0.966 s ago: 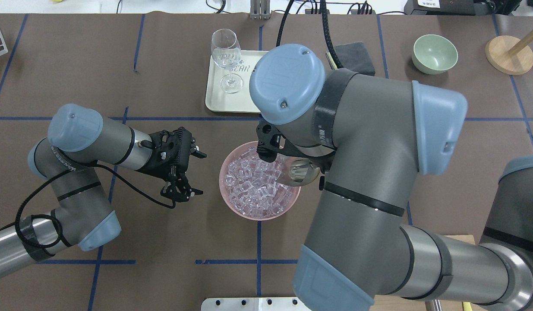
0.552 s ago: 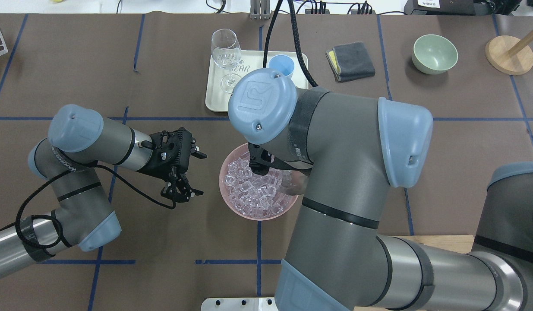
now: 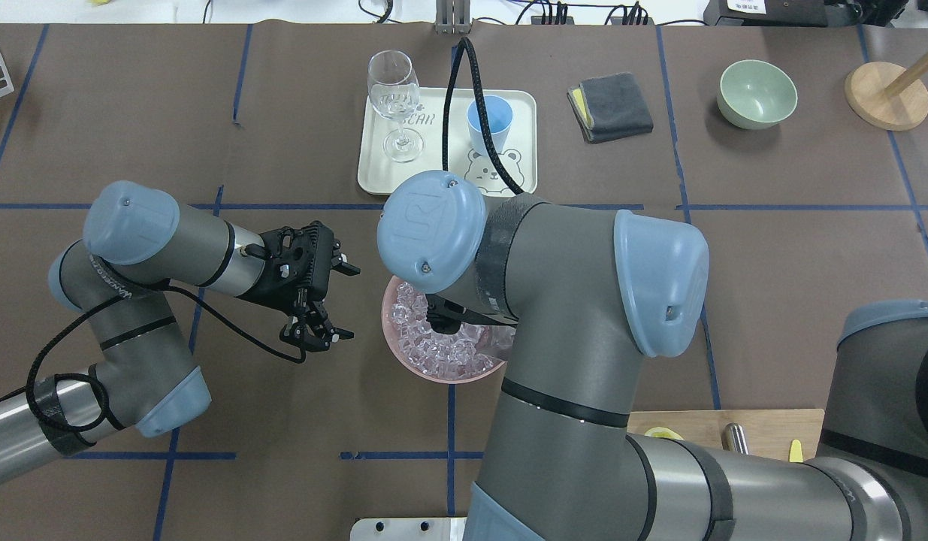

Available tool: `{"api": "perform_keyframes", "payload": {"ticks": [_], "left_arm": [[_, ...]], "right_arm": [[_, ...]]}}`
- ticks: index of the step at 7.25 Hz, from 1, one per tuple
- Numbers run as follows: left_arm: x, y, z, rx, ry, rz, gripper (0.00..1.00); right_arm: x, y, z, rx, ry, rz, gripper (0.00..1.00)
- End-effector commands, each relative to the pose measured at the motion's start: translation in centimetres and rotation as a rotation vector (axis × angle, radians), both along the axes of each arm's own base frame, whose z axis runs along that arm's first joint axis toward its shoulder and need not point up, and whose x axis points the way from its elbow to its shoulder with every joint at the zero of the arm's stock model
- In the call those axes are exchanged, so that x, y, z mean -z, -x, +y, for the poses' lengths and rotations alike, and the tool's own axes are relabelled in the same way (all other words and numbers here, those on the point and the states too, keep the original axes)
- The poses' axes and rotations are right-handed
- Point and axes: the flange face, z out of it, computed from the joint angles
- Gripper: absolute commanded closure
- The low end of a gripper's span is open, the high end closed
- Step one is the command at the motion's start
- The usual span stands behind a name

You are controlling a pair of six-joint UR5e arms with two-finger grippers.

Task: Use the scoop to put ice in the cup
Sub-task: 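Lower the scoop into the ice cubes with the right gripper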

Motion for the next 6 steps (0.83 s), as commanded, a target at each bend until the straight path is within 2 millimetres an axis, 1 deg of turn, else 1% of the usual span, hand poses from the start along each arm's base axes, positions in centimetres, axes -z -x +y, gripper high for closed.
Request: {"api": "perform_keyframes", "payload": {"ticks": [1, 4, 5, 6], "left_arm": [[0.2, 0.0, 0.0, 0.0, -0.002, 0.002, 0.0], [0.4, 0.0, 0.1, -0.002, -0.004, 0.006, 0.0], [0.4, 0.0, 0.1, -0.002, -0.004, 0.006, 0.0], [0.3, 0.0, 0.2, -0.003, -0.003, 0.005, 0.0]], "right_arm": [[-0.9, 1.9, -0.3, -0.008, -0.009, -0.032, 1.0], [-2.5, 2.8, -0.9, -0.017, -0.028, -0.114, 1.0], [-3.0, 2.9, -1.0, -0.015, -0.02, -0.132, 1.0], [-3.9, 2.9, -1.3, -0.017, -0.008, -0.157, 1.0]]}}
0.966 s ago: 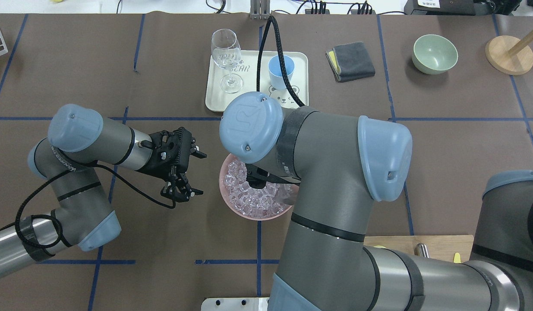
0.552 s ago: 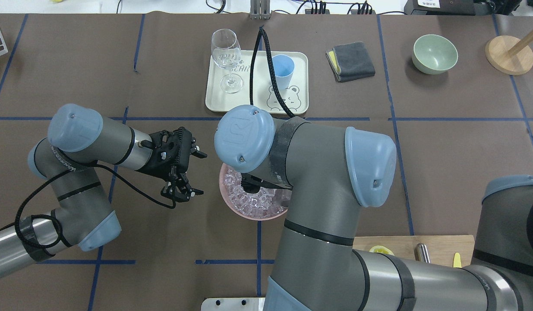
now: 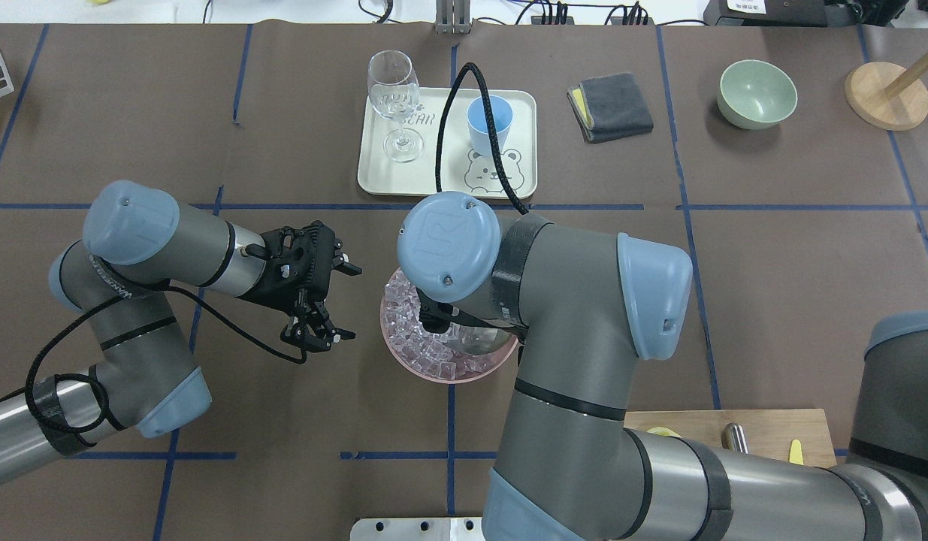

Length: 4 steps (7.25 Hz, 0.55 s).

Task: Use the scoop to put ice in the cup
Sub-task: 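Lower the scoop into the ice cubes with the right gripper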

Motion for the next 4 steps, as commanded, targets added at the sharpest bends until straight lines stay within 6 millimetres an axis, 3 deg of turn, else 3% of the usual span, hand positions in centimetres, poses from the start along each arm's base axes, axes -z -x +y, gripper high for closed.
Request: {"api": "perform_keyframes", "payload": {"ticks": [1, 4], "left_arm": [[-0.1, -0.2, 0.1, -0.001, 0.001, -0.002, 0.0], [-0.5, -0.5, 0.2, -0.006, 0.01, -0.016, 0.0]], "right_arm": [[-2.6, -0.6, -0.7, -0.001, 0.04, -0.056, 1.0], [-4.5, -1.1, -1.5, 0.001, 0.082, -0.126, 1.0]]}}
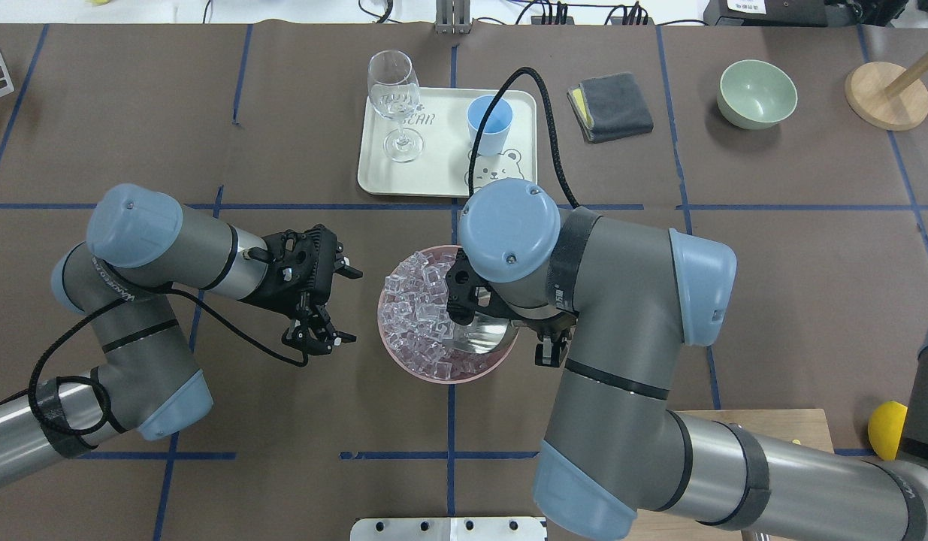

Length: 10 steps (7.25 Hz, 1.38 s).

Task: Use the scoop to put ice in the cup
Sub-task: 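Lower the scoop into the ice cubes with the right gripper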

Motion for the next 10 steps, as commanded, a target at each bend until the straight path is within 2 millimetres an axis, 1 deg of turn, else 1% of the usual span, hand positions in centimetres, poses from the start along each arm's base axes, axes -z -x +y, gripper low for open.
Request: {"api": "perform_keyframes", "payload": {"ticks": [1, 3, 4, 6, 8, 10], "left_arm": [[-0.3, -0.2, -0.1, -0.001, 0.008, -0.012, 0.0], [-0.4, -0.3, 0.0, -0.002, 0.01, -0.016, 0.0], [-0.5, -0.5, -0.2, -0.002, 0.011, -0.017, 0.0], [-0.7, -0.7, -0.3, -0.001, 0.014, -0.022, 0.0], [-0.8, -1.4, -0.4, -0.005, 0.02, -0.029, 0.0], [-0.3, -1.7, -0.5, -0.006, 0.016, -0.022, 0.0]], "right_arm": [[-2.0, 0.0, -0.3, 0.006, 0.032, -0.067, 1.0], [-2.6, 0.0, -0.5, 0.003, 0.057, -0.089, 1.0], [-2.5, -0.3, -0.7, 0.013, 0.082, -0.125, 1.0], [-4.5, -0.3, -0.6, 0.019, 0.079, -0.148, 1.0], [-4.5, -0.4, -0.7, 0.025, 0.094, -0.16, 1.0], [-5.1, -0.5, -0.7, 0.027, 0.098, -0.152, 1.0]]}}
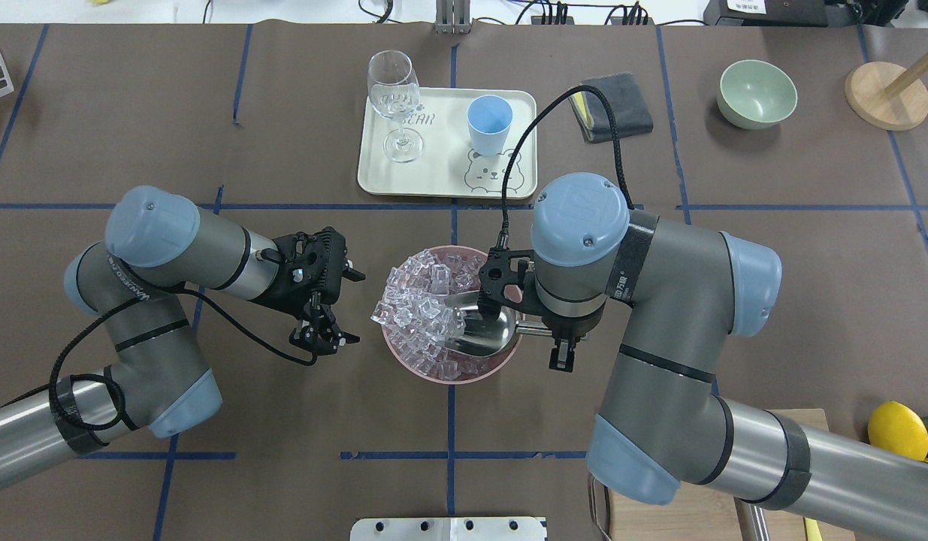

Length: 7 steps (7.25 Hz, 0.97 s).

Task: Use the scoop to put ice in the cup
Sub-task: 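Lower the scoop into the ice cubes with the right gripper, then drag the scoop through the ice and tilt it up to fill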

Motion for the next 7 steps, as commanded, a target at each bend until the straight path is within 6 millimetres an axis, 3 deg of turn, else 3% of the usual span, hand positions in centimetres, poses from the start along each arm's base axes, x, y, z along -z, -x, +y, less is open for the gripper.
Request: {"api": "perform_keyframes", "payload": {"ticks": [1, 3, 5, 7], "left_arm": [[0.4, -0.2, 0.0, -0.002, -0.003, 0.004, 0.0], [0.6, -0.2, 0.0, -0.002, -0.005, 0.007, 0.0], [1.0, -0.4, 0.0, -0.003, -0.008, 0.012, 0.0], [1.1, -0.4, 0.0, -0.003, -0.009, 0.013, 0.0]], "right_arm": [[-0.7, -0.2, -0.1, 0.005, 0.012, 0.004, 1.0], [-0.6, -0.9, -0.8, 0.009, 0.044, -0.017, 1.0], [-3.8, -0.9, -0.6, 0.025, 0.032, -0.132, 1.0], [-3.8, -1.4, -1.2, 0.03, 0.051, -0.163, 1.0]]}}
